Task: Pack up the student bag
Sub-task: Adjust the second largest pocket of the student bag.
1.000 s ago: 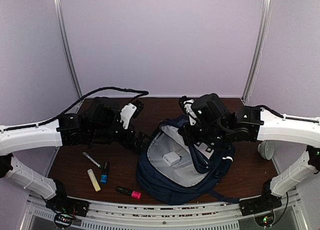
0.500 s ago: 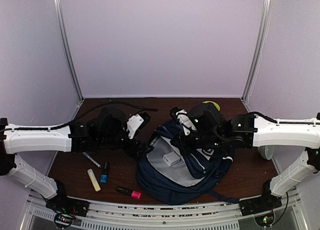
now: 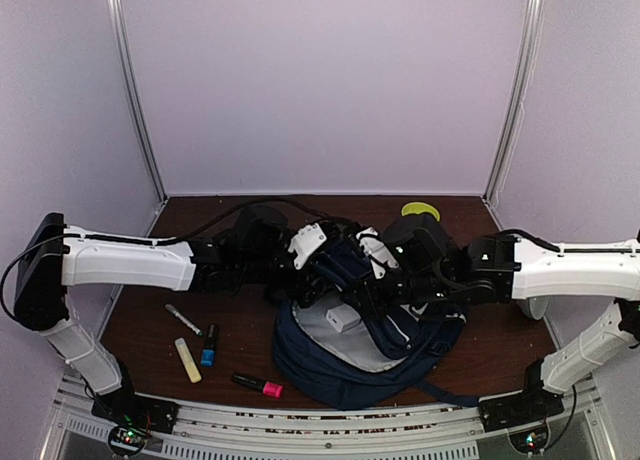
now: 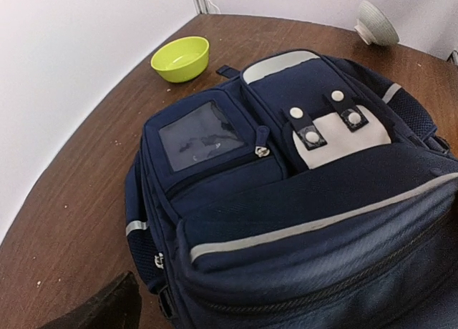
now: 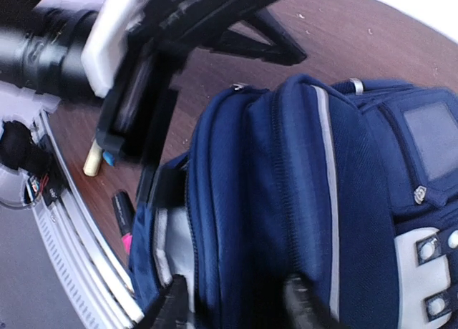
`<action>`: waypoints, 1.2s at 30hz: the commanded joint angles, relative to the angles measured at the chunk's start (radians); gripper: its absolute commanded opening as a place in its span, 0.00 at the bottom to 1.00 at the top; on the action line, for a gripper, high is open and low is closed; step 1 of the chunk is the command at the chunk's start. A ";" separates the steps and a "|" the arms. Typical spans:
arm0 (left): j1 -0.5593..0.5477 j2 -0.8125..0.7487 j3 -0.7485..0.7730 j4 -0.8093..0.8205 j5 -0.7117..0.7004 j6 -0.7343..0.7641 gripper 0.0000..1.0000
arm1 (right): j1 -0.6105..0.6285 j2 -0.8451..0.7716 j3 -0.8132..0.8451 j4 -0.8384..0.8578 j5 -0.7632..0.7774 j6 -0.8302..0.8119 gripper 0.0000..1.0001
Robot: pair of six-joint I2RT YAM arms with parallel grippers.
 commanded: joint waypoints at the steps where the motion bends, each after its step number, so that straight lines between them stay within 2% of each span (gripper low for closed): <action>1: 0.047 0.016 0.049 0.089 0.064 -0.065 0.96 | 0.001 -0.073 -0.087 -0.003 0.114 0.075 0.58; 4: 0.054 0.035 0.089 0.058 0.072 -0.088 0.96 | 0.015 -0.109 -0.177 0.040 0.150 0.158 0.70; 11: 0.055 0.040 0.103 0.036 0.071 -0.096 0.96 | 0.033 -0.115 -0.221 -0.065 0.321 0.250 0.71; 13: 0.056 0.042 0.107 0.030 0.076 -0.097 0.95 | 0.036 -0.131 -0.238 -0.059 0.323 0.260 0.72; 14: 0.055 0.042 0.108 0.028 0.075 -0.098 0.95 | 0.039 -0.140 -0.244 -0.055 0.323 0.265 0.78; 16: 0.056 0.043 0.110 0.026 0.077 -0.100 0.95 | 0.049 -0.160 -0.248 -0.053 0.324 0.265 0.83; 23: 0.055 0.064 0.125 0.012 0.088 -0.108 0.95 | 0.106 -0.269 -0.223 -0.086 0.337 0.284 0.90; 25: 0.055 0.068 0.126 0.012 0.089 -0.110 0.95 | 0.109 -0.316 -0.231 -0.072 0.318 0.307 0.99; 31: 0.056 0.083 0.142 0.011 0.095 -0.119 0.95 | 0.110 -0.395 -0.297 -0.064 0.350 0.349 1.00; 36: 0.055 0.091 0.163 -0.006 0.099 -0.126 0.95 | 0.111 -0.318 -0.300 -0.062 0.313 0.312 1.00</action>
